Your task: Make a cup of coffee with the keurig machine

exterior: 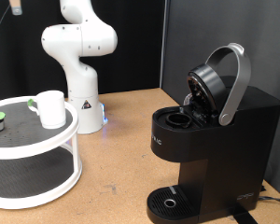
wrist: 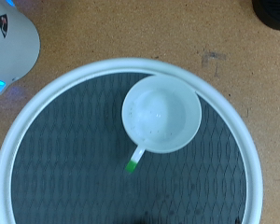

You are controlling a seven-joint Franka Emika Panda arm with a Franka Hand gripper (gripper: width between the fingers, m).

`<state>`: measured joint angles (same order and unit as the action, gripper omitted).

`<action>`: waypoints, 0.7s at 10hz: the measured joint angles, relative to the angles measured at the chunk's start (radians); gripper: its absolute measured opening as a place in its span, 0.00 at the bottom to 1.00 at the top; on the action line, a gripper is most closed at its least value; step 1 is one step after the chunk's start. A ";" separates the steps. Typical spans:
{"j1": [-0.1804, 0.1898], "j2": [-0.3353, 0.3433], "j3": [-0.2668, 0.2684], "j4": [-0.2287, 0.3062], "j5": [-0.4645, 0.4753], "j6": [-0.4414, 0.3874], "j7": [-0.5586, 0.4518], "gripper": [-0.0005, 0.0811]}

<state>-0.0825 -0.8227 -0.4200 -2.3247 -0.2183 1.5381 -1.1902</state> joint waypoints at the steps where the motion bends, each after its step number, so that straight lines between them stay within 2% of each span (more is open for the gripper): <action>1: -0.001 0.003 -0.016 0.008 -0.013 -0.001 -0.006 0.99; 5: -0.001 0.025 -0.039 0.022 -0.038 -0.011 -0.029 0.99; 7: 0.005 0.024 -0.045 0.008 -0.038 -0.007 -0.097 0.99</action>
<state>-0.0776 -0.7990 -0.4653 -2.3169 -0.2562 1.5315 -1.2870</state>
